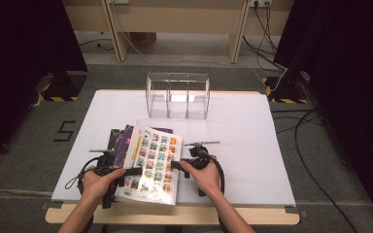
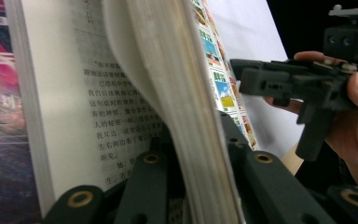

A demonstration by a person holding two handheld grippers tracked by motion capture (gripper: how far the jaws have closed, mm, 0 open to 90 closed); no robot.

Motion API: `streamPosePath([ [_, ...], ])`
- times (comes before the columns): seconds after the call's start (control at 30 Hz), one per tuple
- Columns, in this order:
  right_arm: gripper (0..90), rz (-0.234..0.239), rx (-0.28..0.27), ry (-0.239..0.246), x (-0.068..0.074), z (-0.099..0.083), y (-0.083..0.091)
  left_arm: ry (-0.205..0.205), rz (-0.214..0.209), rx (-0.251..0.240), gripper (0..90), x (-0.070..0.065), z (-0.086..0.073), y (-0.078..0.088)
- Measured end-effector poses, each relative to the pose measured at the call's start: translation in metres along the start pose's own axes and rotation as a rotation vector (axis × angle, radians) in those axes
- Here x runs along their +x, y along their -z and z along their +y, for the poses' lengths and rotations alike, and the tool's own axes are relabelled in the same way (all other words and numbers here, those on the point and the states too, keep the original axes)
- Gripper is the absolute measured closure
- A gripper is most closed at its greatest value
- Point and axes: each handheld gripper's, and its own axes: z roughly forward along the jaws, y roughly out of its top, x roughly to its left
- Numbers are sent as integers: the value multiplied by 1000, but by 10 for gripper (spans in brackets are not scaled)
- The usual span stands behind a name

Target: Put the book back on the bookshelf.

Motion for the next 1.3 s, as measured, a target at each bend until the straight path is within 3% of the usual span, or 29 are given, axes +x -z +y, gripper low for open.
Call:
streamPosePath([
  [0.07,420,35,16,-53,-5,3,-3,-1,1,-11,793,1,-1,1],
  [0.13,414,69,21,-70,-8,5,-7,-1,15,-32,795,5,-4,4],
  [0.37,390,87,33,-87,-11,19,-19,-6,28,-32,782,7,-4,4],
  [0.47,392,98,67,-106,-13,27,-23,-9,39,-23,773,7,-3,5],
  [0.6,414,146,97,-135,-19,34,-28,-16,50,-20,761,7,-1,5],
  [0.9,385,133,81,-111,-15,34,-32,-16,52,-16,760,8,-1,5],
  [1.07,401,119,66,-124,-12,32,-32,-16,54,-13,758,8,0,5],
  [1.13,441,123,49,-127,-12,31,-32,-15,59,-11,757,8,0,5],
  [1.17,509,107,29,-123,-8,32,-28,-14,65,-6,752,7,1,7],
  [1.23,593,97,3,-89,-1,36,-22,-17,79,-5,746,8,2,9],
  [1.3,620,100,-12,-67,4,38,-18,-22,75,1,747,9,2,10],
])
